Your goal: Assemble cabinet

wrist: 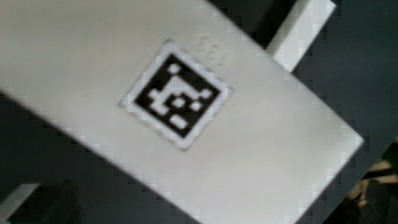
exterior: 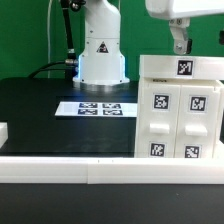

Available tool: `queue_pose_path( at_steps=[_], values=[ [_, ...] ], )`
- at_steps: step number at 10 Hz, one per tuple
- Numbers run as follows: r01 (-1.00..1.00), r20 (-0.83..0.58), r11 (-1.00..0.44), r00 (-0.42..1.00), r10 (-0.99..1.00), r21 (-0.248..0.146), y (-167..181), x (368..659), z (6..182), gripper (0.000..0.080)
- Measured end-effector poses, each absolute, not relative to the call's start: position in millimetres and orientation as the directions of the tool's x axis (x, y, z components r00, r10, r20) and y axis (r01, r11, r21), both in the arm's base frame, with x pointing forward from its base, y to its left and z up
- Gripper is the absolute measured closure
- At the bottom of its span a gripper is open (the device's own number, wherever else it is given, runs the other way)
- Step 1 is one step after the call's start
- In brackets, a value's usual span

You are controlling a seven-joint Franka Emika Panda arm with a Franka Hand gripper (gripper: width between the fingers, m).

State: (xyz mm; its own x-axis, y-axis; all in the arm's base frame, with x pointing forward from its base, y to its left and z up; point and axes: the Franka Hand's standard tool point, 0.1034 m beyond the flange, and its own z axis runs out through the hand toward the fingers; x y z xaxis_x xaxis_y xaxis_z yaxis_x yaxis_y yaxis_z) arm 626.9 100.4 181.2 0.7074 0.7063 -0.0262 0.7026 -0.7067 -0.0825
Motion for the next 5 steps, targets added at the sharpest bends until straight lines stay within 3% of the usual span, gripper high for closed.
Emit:
queue_pose_path(
  at_steps=[2, 5],
  values=[
    [0.843, 0.008, -0.535, 0.536, 0.844, -0.063, 96.6, 630.7, 178.9, 0.0002],
    [0.905, 0.020, -0.423, 0.424, 0.905, -0.049, 90.7, 626.3, 170.8, 0.0002]
  ],
)
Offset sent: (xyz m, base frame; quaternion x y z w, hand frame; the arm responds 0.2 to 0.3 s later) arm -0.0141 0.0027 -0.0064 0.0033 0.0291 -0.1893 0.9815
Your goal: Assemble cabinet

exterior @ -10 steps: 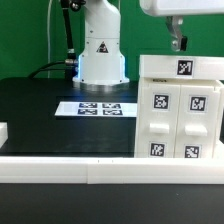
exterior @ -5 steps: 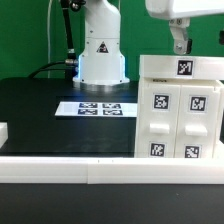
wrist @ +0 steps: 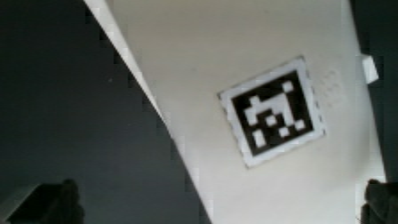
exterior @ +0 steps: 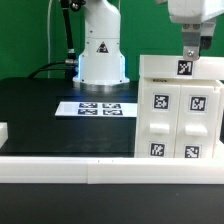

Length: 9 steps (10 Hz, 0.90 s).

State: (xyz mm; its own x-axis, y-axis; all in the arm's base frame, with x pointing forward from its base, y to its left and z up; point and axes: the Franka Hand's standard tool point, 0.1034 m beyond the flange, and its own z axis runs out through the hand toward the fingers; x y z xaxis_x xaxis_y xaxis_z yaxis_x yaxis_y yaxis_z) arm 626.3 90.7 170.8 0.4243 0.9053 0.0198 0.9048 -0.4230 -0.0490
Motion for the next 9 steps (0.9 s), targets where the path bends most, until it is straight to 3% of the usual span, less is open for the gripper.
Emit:
queue_pose_path(
  at_steps=[4, 9],
  values=[
    [0.971, 0.019, -0.237, 0.237, 0.971, -0.029, 85.3, 624.6, 164.4, 0.0002],
    [0.980, -0.021, -0.196, 0.196, 0.980, -0.010, 82.4, 627.7, 168.3, 0.0002]
  ],
)
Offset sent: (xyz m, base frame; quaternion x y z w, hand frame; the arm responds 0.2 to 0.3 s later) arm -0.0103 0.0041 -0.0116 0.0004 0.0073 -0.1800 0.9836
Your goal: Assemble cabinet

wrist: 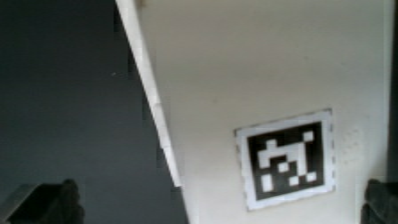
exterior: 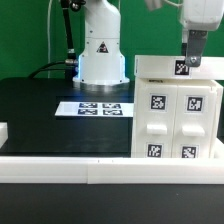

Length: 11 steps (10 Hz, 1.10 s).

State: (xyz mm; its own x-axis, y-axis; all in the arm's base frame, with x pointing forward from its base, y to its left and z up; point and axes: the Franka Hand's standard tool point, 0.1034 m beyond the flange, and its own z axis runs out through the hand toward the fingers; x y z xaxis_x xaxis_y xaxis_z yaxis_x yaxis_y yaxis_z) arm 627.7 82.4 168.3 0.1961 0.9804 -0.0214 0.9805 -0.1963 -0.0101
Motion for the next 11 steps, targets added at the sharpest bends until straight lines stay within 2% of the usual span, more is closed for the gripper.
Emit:
queue_pose_path(
  at_steps=[4, 7, 11],
  values=[
    [0.984, -0.053, -0.180, 0.180, 0.982, -0.002, 73, 623, 179.2, 0.0002],
    [0.981, -0.062, -0.195, 0.193, 0.979, -0.017, 68, 617, 167.1, 0.0002],
    [0.978, -0.068, -0.208, 0.206, 0.976, -0.027, 68, 616, 159.6, 0.0002]
  ],
)
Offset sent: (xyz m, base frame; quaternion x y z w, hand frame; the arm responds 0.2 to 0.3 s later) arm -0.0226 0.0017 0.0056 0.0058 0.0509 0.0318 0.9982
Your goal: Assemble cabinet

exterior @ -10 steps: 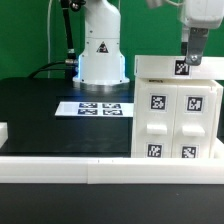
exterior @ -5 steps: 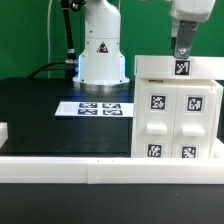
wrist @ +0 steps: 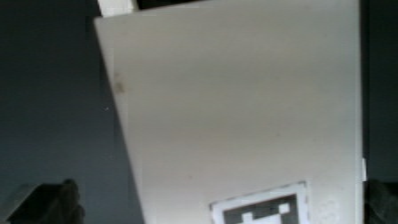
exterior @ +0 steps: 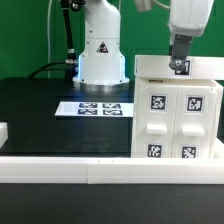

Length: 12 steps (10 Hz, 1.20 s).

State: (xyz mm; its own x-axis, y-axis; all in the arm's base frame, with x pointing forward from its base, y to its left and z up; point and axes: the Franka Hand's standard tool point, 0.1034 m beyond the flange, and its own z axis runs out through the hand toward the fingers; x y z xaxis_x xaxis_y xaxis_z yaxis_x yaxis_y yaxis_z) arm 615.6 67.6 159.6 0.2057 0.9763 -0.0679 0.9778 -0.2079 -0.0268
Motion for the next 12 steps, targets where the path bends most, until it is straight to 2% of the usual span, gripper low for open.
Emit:
queue_pose_path(
  at_steps=[1, 3, 8, 10, 12],
  values=[
    [0.975, -0.068, -0.220, 0.218, 0.974, -0.026, 67.6, 615.6, 159.6, 0.0002],
    [0.973, -0.069, -0.228, 0.226, 0.972, -0.026, 66.6, 615.5, 159.4, 0.0243],
    [0.953, -0.071, -0.301, 0.299, 0.952, -0.022, 64.7, 615.1, 158.8, 0.0243],
    [0.889, -0.074, -0.459, 0.457, 0.887, -0.010, 64.7, 614.9, 158.6, 0.0243],
    [0.829, -0.074, -0.559, 0.557, 0.827, -0.002, 64.8, 614.8, 158.5, 0.0243]
  ],
)
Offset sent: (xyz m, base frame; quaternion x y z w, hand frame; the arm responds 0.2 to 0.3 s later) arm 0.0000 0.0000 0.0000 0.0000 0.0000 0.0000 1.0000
